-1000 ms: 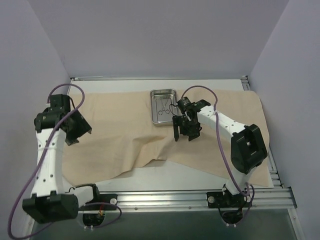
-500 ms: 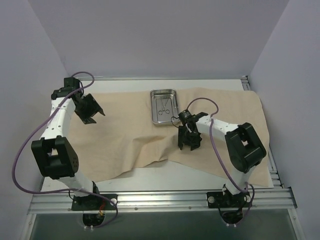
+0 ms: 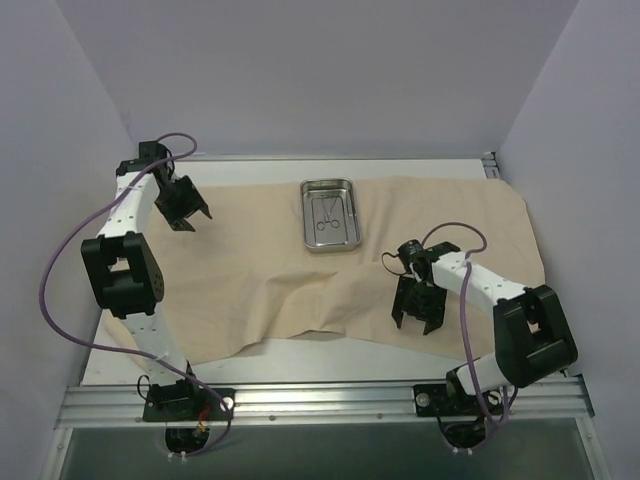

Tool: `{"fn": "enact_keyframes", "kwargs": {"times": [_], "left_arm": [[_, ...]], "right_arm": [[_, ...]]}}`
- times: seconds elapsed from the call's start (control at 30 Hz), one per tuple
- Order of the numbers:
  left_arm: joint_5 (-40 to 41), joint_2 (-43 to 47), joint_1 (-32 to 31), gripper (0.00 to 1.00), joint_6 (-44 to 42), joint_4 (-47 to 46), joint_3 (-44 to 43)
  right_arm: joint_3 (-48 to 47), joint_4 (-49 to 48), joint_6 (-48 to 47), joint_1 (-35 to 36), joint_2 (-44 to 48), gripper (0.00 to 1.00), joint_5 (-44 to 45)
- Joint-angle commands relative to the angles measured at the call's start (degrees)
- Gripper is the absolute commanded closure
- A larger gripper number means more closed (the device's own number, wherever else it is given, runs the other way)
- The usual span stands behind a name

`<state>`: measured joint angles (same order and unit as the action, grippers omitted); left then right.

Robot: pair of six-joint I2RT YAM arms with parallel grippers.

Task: Open and lay out the surgical kit
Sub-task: Open the surgical kit at the center of the board.

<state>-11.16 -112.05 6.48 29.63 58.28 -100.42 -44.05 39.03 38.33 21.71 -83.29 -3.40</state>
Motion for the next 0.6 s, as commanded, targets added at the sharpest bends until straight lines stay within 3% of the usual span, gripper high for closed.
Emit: {"fn": "enact_keyframes", "kwargs": {"times": [0.0, 0.13, 0.27, 0.37, 0.4, 0.57], "left_arm": [[1.3, -1.9, 0.2, 0.36, -3.5, 1.6, -6.4], [1.6, -5.1, 0.1, 0.36, -4.2, 4.6, -11.5], [2.3, -10.3, -0.7, 0.30, -4.0, 8.5, -16.1], [4.1, -12.6, -2.7, 0.21, -4.7, 10.2, -17.7], [4.6, -12.9, -3.5, 0.19, -4.8, 10.3, -17.9], [7.2, -16.1, -4.7, 0.16, -5.9, 11.6, -19.5]], "right_arm": [[-8.6, 9.0, -2.8, 0.4, 5.1, 0.39, 2.7], [-26.2, 8.2, -8.3, -4.0, 1.0, 0.35, 7.9], [-43.2, 5.9, -11.7, -9.8, -12.9, 0.34, 9.2], [-50.8, 3.9, -12.5, -13.0, -20.1, 0.27, 7.9], [-51.7, 2.1, -12.7, -13.8, -21.4, 0.20, 7.4], [-55.5, -0.4, -14.5, -18.1, -31.0, 0.17, 6.1]]}}
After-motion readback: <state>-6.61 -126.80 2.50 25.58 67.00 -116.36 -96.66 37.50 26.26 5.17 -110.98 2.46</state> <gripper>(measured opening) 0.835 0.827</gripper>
